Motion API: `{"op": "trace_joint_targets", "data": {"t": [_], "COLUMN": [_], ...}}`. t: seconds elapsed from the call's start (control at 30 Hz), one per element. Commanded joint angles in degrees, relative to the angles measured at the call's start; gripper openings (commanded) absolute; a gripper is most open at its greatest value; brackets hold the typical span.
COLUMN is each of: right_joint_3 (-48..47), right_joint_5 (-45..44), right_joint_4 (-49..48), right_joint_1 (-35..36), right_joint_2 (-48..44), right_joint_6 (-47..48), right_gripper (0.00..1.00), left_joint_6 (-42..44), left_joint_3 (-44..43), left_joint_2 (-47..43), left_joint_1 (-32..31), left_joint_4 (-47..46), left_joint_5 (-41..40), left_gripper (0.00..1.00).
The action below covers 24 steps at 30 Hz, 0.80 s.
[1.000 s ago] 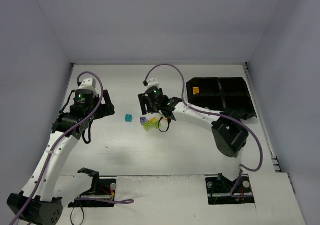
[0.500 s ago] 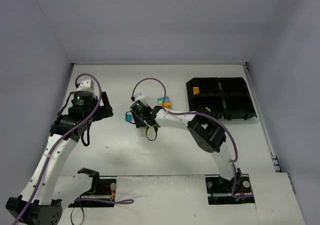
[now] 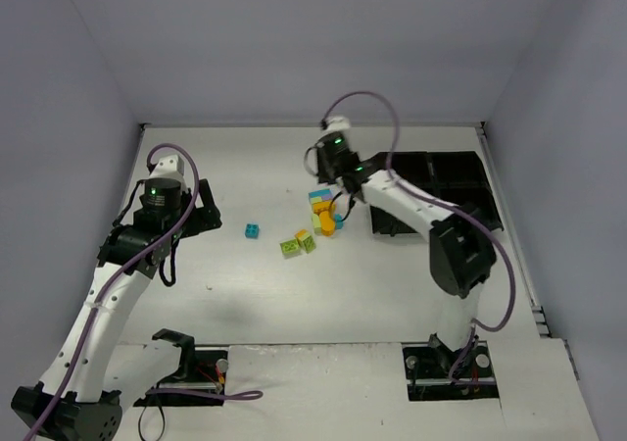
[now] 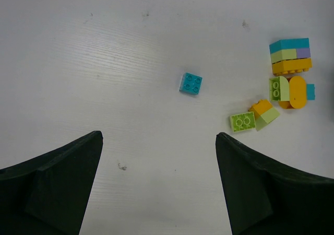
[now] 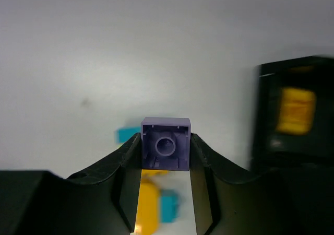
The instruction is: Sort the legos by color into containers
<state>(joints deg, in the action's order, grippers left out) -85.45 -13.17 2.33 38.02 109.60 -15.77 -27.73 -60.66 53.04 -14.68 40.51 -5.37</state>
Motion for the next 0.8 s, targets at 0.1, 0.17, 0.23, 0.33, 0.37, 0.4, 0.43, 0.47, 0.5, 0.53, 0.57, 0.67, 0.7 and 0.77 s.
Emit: {"op": "trace_joint_targets", "data": {"t": [0.1, 0.17, 0.23, 0.33, 0.37, 0.4, 0.43, 0.47, 0.5, 0.53, 0.57, 0.67, 0.7, 0.77], "right_joint_3": [2.4, 3.2, 3.5, 4.1, 4.2, 4.1, 3.9, 3.5, 3.3, 3.2, 2.8, 2.3, 2.4, 2.8], "right_joint_5": [-2.9, -1.3, 0.3, 0.3, 1.1, 1.8, 2.5, 2.6, 2.4, 2.4, 2.7, 3.1, 3.1, 2.7], "right_joint_4": [-1.8, -1.8, -3.6, -4.3, -4.4, -4.6, -4.6, -4.6, -4.7, -4.8, -4.8, -4.7, -4.7, -4.7], "right_joint_1": [-21.2, -25.2, -30.4, -35.7, -36.9, -37.7, -40.0, -40.7, -41.3, -42.4, -42.8, -43.8, -43.9, -43.9], "right_joint_2": [-10.0, -10.5, -10.3, -8.9, -7.6, -6.8, -5.3, -4.8, -4.1, -3.4, -2.3, -0.4, -0.2, 0.0], "right_joint_6": [5.2, 4.5, 4.2, 3.9, 3.6, 3.4, 2.9, 2.6, 2.5, 2.4, 2.1, 1.8, 1.9, 1.8], "right_gripper": [0.04, 0.04, 0.04, 0.05, 0.06, 0.08, 0.09, 0.12, 0.13, 0.14, 0.17, 0.32, 0.35, 0.43], "left_joint_6": [0.4, 0.5, 0.6, 1.1, 1.2, 1.2, 1.3, 1.4, 1.5, 1.7, 1.9, 2.2, 2.3, 2.7], "left_joint_3": [-1.7, -1.7, -1.9, -1.9, -1.7, -1.6, -1.5, -1.4, -1.4, -1.4, -1.5, -1.4, -1.4, -1.6], "left_joint_2": [-0.4, -0.1, 0.0, -0.6, -0.7, -0.7, -0.7, -0.7, -0.7, -0.7, -0.8, -1.0, -0.9, -0.7], "left_joint_1": [-0.4, -0.4, -0.4, -0.4, -0.4, -0.4, -0.4, -0.4, -0.4, -0.4, -0.4, -0.4, -0.4, -0.4], "left_joint_4": [-2.1, -2.1, -1.9, -1.7, -1.8, -1.7, -1.8, -1.7, -1.4, -1.2, -1.1, -1.0, -1.0, -1.0], "left_joint_5": [0.5, 0.9, 1.0, 0.6, 0.5, 0.4, 0.4, 0.5, 0.6, 0.6, 0.5, 0.2, 0.2, 0.3], "left_gripper": [0.82, 0.82, 0.82, 0.82, 0.82, 0.82, 0.82, 0.82, 0.82, 0.82, 0.82, 0.82, 0.82, 0.82]}}
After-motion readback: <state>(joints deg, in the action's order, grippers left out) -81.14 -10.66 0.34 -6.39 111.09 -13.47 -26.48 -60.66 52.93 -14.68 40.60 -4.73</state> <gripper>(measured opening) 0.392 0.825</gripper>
